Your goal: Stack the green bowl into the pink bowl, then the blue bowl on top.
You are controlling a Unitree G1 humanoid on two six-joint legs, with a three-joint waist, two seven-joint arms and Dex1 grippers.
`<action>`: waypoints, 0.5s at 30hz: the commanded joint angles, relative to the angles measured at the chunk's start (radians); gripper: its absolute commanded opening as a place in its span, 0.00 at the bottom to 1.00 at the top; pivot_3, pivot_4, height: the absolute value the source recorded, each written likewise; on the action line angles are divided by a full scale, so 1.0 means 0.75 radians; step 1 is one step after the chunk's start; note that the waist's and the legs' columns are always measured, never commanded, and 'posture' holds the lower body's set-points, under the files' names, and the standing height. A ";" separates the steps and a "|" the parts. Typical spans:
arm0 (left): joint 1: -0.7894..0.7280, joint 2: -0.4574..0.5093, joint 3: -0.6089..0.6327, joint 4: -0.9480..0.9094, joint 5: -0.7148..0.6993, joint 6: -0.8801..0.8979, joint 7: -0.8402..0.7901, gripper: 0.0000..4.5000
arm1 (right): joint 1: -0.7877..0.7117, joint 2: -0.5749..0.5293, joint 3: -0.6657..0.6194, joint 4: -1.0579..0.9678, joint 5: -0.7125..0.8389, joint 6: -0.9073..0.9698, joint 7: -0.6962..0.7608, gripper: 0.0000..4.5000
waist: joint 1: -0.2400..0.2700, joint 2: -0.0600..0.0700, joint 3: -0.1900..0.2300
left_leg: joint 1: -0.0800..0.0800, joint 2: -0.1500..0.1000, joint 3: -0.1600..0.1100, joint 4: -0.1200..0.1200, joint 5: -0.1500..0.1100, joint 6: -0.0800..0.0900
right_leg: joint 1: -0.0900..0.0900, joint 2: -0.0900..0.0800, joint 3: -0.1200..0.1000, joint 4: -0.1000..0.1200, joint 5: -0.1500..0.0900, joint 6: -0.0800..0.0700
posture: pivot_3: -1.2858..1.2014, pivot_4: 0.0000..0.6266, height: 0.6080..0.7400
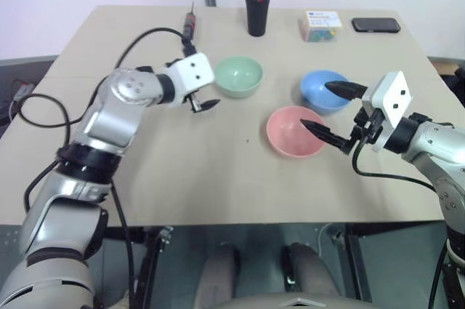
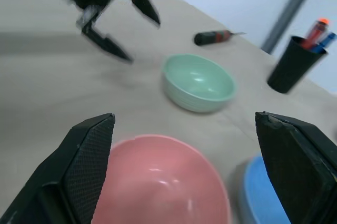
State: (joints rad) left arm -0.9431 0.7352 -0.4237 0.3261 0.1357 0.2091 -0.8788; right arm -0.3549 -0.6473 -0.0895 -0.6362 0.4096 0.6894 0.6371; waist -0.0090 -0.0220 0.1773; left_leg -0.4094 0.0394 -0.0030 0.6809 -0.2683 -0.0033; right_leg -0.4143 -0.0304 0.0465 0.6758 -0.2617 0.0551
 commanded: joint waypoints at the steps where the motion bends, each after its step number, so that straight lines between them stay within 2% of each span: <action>1: -0.134 -0.079 -0.093 0.266 0.151 -0.237 -0.035 1.00 | 0.025 -0.013 -0.039 -0.056 -0.020 -0.024 -0.050 0.99 | -0.009 0.000 0.000 | -0.009 0.000 -0.001 0.003 0.000 0.000 | -0.008 0.000 0.000 0.001 0.000 0.000 | 0.52 0.24 1.00; 4: -0.219 -0.146 -0.126 0.453 0.221 -0.390 -0.025 1.00 | 0.060 -0.023 -0.057 -0.081 -0.025 -0.024 -0.068 0.99 | -0.006 0.000 0.000 | -0.011 0.000 -0.001 0.003 0.000 0.000 | -0.010 -0.001 -0.001 0.001 0.000 0.000 | 0.52 0.24 1.00; 5: -0.239 -0.160 -0.127 0.493 0.232 -0.426 -0.032 0.88 | 0.072 -0.027 -0.066 -0.093 -0.024 -0.021 -0.074 1.00 | -0.007 0.000 0.000 | -0.012 0.000 -0.001 0.003 0.000 0.000 | -0.011 -0.001 -0.001 0.001 0.000 0.000 | 0.52 0.24 1.00; 6: -0.256 -0.171 -0.129 0.526 0.244 -0.460 -0.040 0.86 | 0.082 -0.030 -0.075 -0.102 -0.022 -0.018 -0.079 1.00 | -0.006 0.000 0.000 | -0.012 0.000 -0.001 0.003 0.000 0.000 | -0.011 -0.001 -0.001 0.001 0.000 0.000 | 0.52 0.24 1.00; 9: -0.289 -0.195 -0.121 0.608 0.274 -0.521 -0.041 0.58 | 0.108 -0.036 -0.094 -0.120 -0.019 -0.013 -0.095 1.00 | -0.004 0.000 0.000 | -0.012 0.000 -0.002 0.005 0.000 0.000 | -0.011 -0.001 -0.001 0.002 0.000 0.000 | 0.52 0.24 1.00; 15: -0.303 -0.232 -0.086 0.650 0.263 -0.598 -0.100 0.10 | 0.134 -0.048 -0.110 -0.125 -0.027 -0.021 -0.109 1.00 | -0.005 0.000 0.000 | -0.010 0.000 -0.002 0.005 0.000 0.000 | -0.009 -0.001 -0.002 0.003 0.000 0.000 | 0.52 0.24 1.00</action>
State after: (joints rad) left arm -1.1483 0.5608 -0.5210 0.8388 0.3513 -0.2118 -0.9272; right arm -0.2522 -0.6697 -0.1361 -0.6951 0.3890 0.6915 0.5633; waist -0.0124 -0.0218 0.1777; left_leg -0.4174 0.0392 -0.0051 0.6848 -0.2684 -0.0030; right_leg -0.4209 -0.0310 0.0449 0.6780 -0.2616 0.0553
